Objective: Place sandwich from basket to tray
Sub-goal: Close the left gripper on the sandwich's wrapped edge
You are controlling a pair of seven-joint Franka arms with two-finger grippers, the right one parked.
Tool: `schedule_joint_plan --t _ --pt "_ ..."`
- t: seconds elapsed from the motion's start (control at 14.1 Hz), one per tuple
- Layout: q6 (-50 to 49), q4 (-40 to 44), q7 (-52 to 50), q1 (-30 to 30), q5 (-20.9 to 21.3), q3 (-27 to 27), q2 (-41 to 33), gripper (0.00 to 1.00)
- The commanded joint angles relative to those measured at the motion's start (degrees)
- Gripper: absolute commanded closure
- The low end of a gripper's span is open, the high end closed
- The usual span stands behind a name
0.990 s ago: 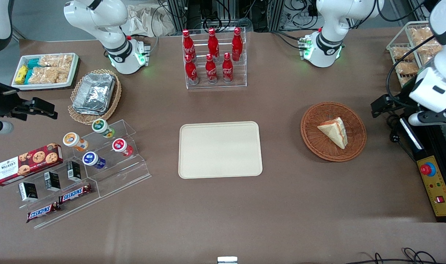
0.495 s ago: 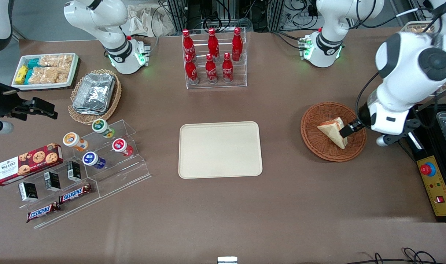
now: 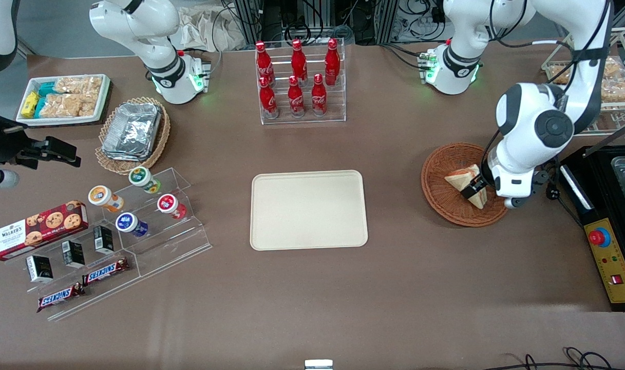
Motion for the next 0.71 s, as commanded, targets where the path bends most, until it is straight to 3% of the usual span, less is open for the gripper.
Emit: schedule_joint_plan --t 0.0,0.64 --pt "1.7 -2.15 -1.69 1.63 2.68 0.5 0.49 0.0" --pt "9.53 -6.63 -5.65 2.34 2.6 0.24 3.57 0.0"
